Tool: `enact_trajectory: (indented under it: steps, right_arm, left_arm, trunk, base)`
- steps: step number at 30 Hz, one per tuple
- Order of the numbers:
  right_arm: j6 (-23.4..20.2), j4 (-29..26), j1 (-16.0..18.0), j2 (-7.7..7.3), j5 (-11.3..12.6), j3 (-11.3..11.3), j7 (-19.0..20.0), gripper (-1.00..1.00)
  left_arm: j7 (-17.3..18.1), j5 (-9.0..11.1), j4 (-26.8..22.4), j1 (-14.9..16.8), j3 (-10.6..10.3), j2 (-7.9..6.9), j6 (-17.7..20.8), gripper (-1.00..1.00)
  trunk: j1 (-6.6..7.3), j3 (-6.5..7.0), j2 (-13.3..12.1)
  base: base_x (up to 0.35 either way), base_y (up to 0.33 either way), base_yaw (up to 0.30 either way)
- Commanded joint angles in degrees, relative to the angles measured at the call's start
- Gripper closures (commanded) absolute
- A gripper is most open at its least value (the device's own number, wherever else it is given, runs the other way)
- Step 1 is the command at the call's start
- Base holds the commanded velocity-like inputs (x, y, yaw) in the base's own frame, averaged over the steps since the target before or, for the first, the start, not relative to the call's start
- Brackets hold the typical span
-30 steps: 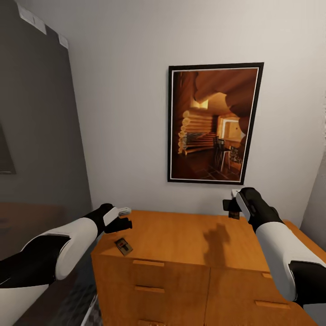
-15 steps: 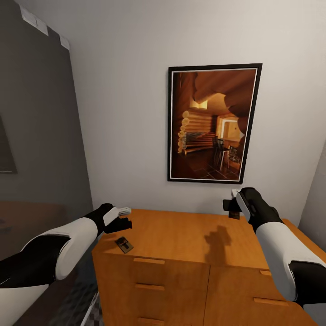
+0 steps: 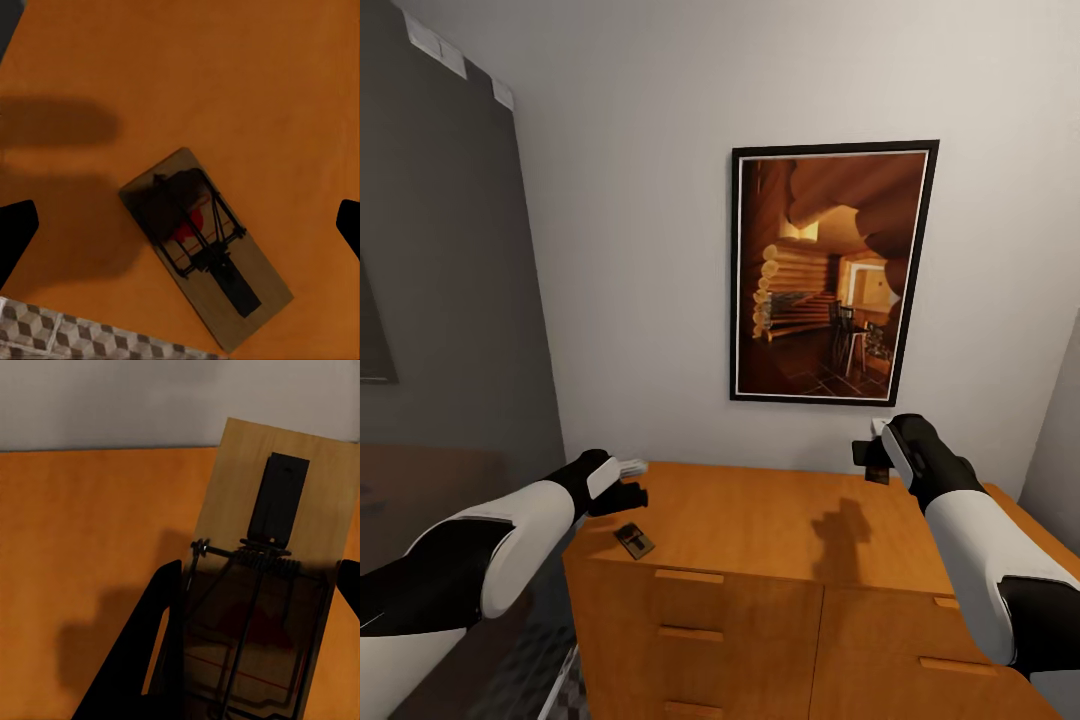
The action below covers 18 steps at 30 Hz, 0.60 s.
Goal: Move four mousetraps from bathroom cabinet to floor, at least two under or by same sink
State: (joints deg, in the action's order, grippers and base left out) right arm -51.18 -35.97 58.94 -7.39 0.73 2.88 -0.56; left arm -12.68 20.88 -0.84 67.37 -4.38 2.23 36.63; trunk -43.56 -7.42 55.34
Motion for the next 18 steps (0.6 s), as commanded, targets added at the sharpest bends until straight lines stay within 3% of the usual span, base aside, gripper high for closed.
enact_trajectory:
  steps: [1,5,18]
  right_arm:
    - [-0.2,-0.1,0.0,0.01,0.1,0.1,0.0,1.00]
    - [-0.2,-0.1,0.0,0.00,0.1,0.1,0.0,1.00]
    - [-0.2,-0.1,0.0,0.00,0.1,0.1,-0.1,1.00]
  left_arm:
    - [-0.9,0.6,-0.1,0.0,-0.4,0.02,0.3,-1.00]
    - [-3.5,0.6,0.0,0.0,-0.4,0.11,0.3,-1.00]
    - [-4.4,0.4,0.0,0.0,-0.5,0.46,0.2,-1.00]
  trunk:
    - [-0.01,-0.09,0.1]
    - [-0.01,-0.09,0.1]
    - [-0.01,-0.09,0.1]
  base:
    - [0.000,0.000,0.000]
    - [0.000,0.000,0.000]
    - [0.000,0.000,0.000]
